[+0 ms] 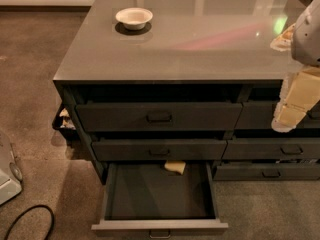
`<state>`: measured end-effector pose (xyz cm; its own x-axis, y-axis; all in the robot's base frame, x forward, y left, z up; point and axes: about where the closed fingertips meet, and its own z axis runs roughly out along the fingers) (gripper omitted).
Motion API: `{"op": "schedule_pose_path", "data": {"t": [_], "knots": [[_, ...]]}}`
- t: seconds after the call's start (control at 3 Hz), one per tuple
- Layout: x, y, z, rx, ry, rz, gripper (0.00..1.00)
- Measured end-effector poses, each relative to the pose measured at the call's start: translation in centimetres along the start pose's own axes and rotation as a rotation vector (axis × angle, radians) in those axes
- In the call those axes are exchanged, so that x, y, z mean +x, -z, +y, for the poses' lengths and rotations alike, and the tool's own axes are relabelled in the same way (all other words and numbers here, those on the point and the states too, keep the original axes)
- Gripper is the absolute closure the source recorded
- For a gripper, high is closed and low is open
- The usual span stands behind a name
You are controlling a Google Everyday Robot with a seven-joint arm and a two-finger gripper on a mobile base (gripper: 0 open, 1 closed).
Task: Pick sponge from bottom drawer and place on counter
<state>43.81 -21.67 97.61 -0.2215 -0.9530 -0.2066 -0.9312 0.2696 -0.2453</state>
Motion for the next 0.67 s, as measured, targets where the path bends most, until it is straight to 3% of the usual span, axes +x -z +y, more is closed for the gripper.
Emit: {"op": "schedule_pose_path", "data": {"t": [0.33,0.67], "knots": [[0.0,0.0,0.0,0.0,0.0,0.0,0.0],[-0.9,-1.4,0.5,-0.044,-0.038,-0.008,0.0]]}}
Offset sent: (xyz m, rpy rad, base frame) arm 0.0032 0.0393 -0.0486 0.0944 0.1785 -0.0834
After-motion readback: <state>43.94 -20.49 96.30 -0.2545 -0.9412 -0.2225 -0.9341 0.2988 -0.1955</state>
